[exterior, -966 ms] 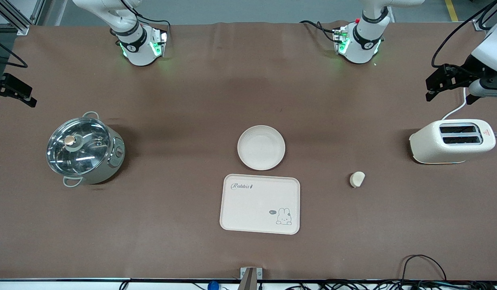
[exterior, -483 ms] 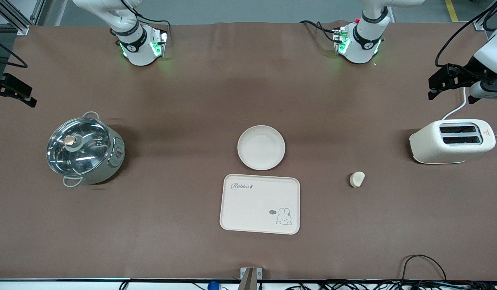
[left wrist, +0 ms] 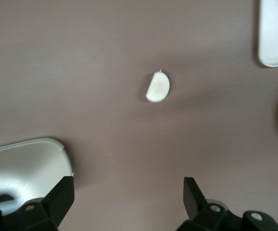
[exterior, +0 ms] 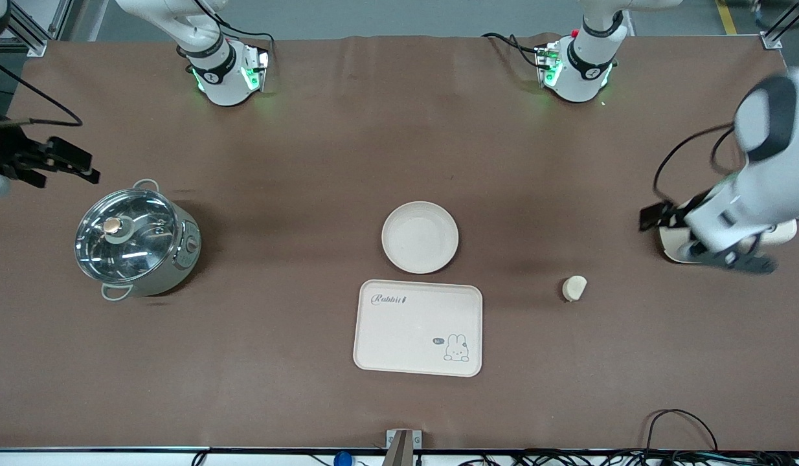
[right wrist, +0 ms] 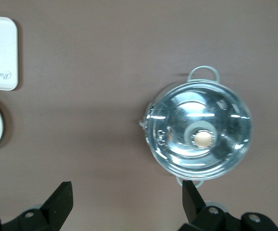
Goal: Place bun in plate and plate on tray
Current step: 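Close the left gripper on the white bun and lift it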
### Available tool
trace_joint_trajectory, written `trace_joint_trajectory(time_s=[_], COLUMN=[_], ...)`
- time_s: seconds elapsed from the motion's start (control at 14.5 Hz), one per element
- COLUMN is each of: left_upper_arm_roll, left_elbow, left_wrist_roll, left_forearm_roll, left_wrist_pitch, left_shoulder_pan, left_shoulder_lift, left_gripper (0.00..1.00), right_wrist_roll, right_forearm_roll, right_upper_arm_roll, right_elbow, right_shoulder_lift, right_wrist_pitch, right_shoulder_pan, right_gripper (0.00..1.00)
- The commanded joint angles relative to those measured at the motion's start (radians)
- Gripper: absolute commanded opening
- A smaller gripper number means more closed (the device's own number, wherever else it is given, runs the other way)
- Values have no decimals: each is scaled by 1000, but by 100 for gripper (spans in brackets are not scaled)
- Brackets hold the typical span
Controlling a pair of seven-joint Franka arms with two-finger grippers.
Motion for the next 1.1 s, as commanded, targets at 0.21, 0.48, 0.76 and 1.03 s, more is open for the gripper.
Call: trace_joint_trajectory(time_s=[0.21, 0.48, 0.76, 1.03], left_upper_arm_roll=[-101, -103, -103, -106], left_elbow=[34, -7, -10, -51], left_wrist_roll=[112, 195, 206, 206], left_forearm_roll=[5, 66, 88, 85], left_wrist_pitch=[263, 367, 380, 441], left_shoulder_pan=[-14, -4, 10, 18], left_shoulder_lift=[312, 360, 371, 374], left_gripper=[100, 100, 100, 89], right_wrist_roll=[8, 8, 9, 9], right_forearm_roll=[52, 130, 141, 283], right_upper_arm_roll=[-2, -2, -2, -2], right_elbow=[-14, -45, -129, -149], right_shoulder_lift=[136, 185, 199, 253], right_wrist_pitch=[90, 149, 280, 303], right_shoulder_pan=[49, 58, 124, 147], right_gripper=[100, 100, 100, 100])
